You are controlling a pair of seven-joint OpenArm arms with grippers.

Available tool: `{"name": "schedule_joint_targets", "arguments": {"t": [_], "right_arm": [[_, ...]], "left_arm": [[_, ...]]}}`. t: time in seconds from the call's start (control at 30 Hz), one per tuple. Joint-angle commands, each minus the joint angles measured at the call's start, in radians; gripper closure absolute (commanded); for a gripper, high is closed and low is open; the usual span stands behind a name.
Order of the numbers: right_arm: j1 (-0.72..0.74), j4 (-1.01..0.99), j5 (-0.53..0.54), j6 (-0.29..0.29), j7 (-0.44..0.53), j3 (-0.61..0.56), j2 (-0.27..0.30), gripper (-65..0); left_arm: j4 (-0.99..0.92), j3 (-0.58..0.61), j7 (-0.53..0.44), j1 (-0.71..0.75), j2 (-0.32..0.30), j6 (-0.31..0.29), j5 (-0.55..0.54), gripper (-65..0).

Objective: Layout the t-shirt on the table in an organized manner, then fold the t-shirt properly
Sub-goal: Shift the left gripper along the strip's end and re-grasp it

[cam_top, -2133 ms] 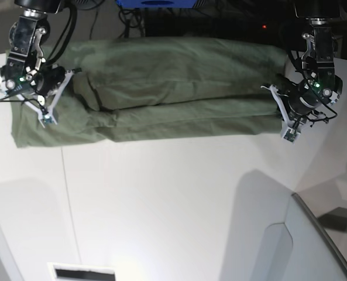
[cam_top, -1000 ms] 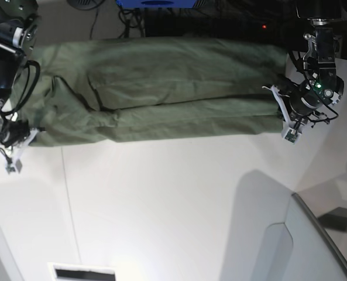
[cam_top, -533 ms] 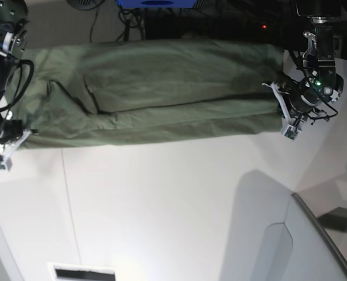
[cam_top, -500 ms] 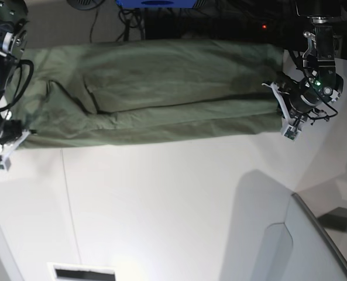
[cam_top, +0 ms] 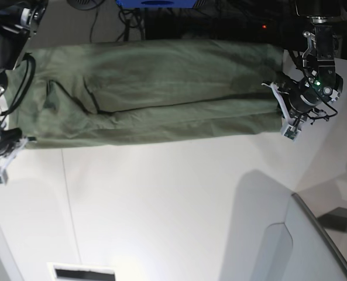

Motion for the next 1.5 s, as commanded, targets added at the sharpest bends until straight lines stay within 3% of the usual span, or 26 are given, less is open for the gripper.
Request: {"name": "schedule_joint_targets", "arguments": {"t": [0.0, 0.07, 0.43, 0.57, 0.63, 0.8, 0.97, 1.0, 1.03, 1.07, 1.47], "right_arm": [[0.02, 0.019, 0.006, 0.013, 0.019, 0.001, 0.016, 0.0], [0.019, 0.017, 0.006, 0.035, 0.015, 0.001, 0.006, 0.0], [0.027, -0.027, 0.004, 0.035, 0.016, 0.001, -0.014, 0.0], [0.039, -0.078, 0.004, 0.035, 0.021, 0.001, -0.012, 0.0], [0.042, -0.109, 0.004, 0.035, 0.021, 0.001, -0.012, 0.0], [0.063, -0.158, 0.004, 0.035, 0.022, 0.001, -0.012, 0.0], [0.068, -0.156, 0.004, 0.035, 0.022, 0.001, -0.012, 0.0], [0.068, -0.156, 0.004, 0.035, 0.022, 0.001, -0.012, 0.0], [0.066, -0.156, 0.004, 0.035, 0.022, 0.001, -0.012, 0.0], [0.065, -0.156, 0.004, 0.035, 0.022, 0.001, -0.014, 0.0], [0.062, -0.156, 0.004, 0.038, 0.021, 0.001, -0.014, 0.0]], "left_arm": [[0.021, -0.006, -0.011, -0.008, -0.011, 0.002, -0.002, 0.0], [0.021, -0.005, -0.011, -0.008, -0.011, 0.002, -0.002, 0.0], [0.022, 0.005, -0.009, 0.026, -0.018, -0.005, -0.002, 0.0], [0.09, 0.005, -0.009, 0.075, -0.033, -0.005, -0.011, -14.3], [0.151, 0.005, -0.009, 0.109, -0.039, -0.012, -0.013, -15.6], [0.288, -0.003, 0.072, 0.16, -0.051, -0.192, -0.013, -15.1], [0.305, -0.075, 0.083, 0.115, -0.033, -0.192, -0.013, -14.2], [0.291, -0.101, 0.083, 0.089, -0.007, -0.192, -0.008, -10.4], [0.269, -0.132, 0.081, 0.062, 0.016, -0.192, -0.002, -2.6], [0.246, -0.15, 0.081, 0.029, 0.03, -0.192, -0.002, 0.0], [-0.081, -0.164, 0.08, -0.176, 0.088, -0.187, -0.001, 0.0]]}}
